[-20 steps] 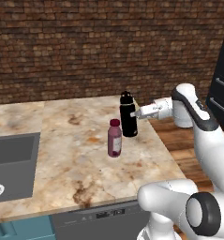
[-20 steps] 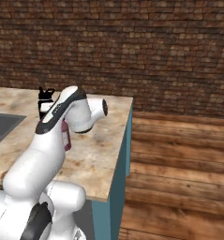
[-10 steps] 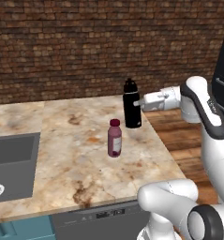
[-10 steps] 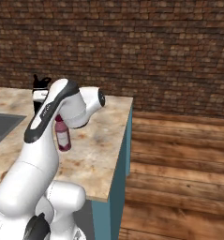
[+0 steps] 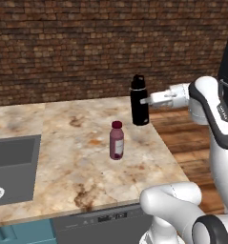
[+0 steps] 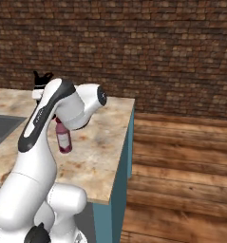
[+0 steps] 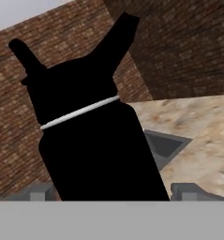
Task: Pick the juice, water bottle from the counter and place them in the open cabinet.
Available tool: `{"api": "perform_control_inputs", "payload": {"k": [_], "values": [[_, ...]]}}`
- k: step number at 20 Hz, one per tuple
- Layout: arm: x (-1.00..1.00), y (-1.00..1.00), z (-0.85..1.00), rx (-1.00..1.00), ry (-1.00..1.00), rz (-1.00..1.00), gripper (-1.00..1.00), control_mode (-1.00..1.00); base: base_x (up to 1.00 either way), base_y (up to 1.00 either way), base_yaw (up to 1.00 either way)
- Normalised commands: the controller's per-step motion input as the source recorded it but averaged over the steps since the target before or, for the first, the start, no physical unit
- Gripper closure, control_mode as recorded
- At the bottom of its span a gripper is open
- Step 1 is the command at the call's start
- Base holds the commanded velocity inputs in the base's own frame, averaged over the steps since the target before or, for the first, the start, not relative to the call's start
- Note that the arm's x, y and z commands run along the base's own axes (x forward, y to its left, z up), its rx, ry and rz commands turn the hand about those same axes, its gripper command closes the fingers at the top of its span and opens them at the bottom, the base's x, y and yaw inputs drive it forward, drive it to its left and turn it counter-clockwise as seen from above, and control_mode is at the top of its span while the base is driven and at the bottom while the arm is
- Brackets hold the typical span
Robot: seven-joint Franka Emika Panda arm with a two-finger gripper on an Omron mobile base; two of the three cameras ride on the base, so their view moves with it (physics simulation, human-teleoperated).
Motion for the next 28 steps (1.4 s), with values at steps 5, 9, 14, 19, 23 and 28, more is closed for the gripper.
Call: {"api": "perform_control_inputs", "payload": {"k": [5, 9, 14, 19, 23, 28], "values": [[0.00, -0.46, 0.10, -0.04, 0.00, -0.06, 1.00, -1.00, 0.00, 0.00, 0.00], [0.00, -0.43, 0.17, -0.03, 0.00, -0.08, 1.00, -1.00, 0.00, 0.00, 0.00], [0.00, -0.53, 0.17, -0.02, 0.00, -0.17, 1.00, -1.00, 0.00, 0.00, 0.00], [0.00, -0.20, 0.02, -0.02, 0.00, -0.16, 1.00, -1.00, 0.00, 0.00, 0.00], [0.00, 0.00, 0.00, 0.00, 0.00, 0.00, 1.00, -1.00, 0.00, 0.00, 0.00], [0.00, 0.00, 0.00, 0.00, 0.00, 0.00, 1.00, -1.00, 0.00, 0.00, 0.00]]}}
